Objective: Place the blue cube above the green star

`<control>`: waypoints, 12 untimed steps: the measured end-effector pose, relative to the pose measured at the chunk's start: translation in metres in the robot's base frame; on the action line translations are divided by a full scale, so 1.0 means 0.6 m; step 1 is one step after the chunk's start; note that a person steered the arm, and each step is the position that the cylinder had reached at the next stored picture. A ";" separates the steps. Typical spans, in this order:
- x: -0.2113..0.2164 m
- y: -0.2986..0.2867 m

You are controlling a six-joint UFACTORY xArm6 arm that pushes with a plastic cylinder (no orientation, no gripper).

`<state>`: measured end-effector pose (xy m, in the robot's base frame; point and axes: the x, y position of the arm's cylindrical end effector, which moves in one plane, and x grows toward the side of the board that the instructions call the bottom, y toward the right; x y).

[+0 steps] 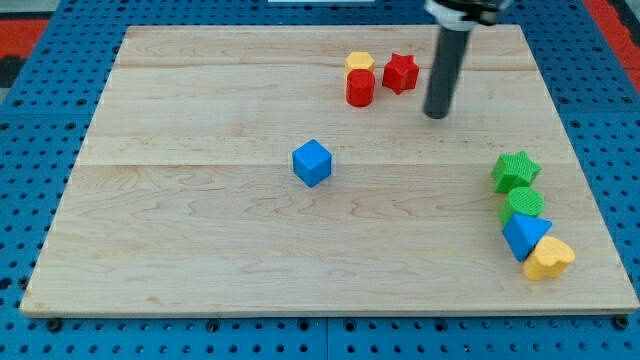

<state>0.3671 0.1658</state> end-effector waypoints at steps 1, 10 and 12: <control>0.021 0.091; 0.130 -0.119; 0.166 -0.377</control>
<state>0.4664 -0.0604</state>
